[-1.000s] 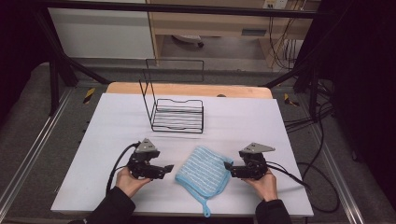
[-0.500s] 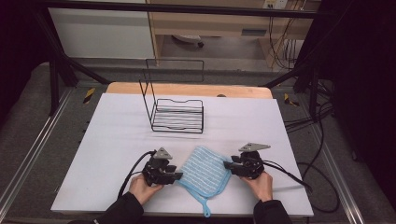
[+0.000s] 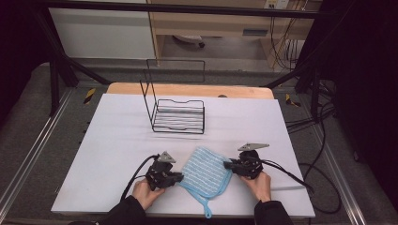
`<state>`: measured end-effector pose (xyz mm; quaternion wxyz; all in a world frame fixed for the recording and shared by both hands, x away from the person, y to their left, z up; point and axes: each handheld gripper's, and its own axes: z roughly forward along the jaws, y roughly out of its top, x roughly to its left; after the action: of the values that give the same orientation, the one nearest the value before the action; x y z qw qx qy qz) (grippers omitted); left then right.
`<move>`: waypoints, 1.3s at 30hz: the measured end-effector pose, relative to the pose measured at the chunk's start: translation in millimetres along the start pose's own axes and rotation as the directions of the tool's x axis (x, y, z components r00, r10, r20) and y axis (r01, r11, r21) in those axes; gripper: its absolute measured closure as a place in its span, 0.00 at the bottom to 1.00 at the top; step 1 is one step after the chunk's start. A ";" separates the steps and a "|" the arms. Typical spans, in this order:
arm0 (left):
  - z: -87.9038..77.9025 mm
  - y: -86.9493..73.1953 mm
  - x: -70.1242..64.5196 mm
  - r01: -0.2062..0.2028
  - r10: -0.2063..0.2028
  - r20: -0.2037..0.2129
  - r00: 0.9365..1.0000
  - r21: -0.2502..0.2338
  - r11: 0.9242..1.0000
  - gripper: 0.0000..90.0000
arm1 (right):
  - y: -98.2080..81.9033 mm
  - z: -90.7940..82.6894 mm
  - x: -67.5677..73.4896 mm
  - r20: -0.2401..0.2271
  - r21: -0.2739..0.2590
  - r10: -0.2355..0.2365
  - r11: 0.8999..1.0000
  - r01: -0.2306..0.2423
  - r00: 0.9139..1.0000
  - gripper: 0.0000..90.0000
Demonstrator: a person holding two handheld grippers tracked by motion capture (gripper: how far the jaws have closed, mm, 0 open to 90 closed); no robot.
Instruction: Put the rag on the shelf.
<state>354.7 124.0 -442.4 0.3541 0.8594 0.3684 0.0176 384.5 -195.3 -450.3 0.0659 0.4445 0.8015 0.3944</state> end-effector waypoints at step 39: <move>-30.7 -40.1 -16.3 0.028 -0.030 -0.063 0.998 -0.035 0.999 0.92 | 48.8 53.1 28.6 -0.072 -0.020 -0.155 0.988 0.154 0.985 0.87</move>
<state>309.0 151.0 -440.6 0.3570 0.8469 0.3915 0.0457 423.9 -128.6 -445.7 0.0700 0.3656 0.8326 0.4102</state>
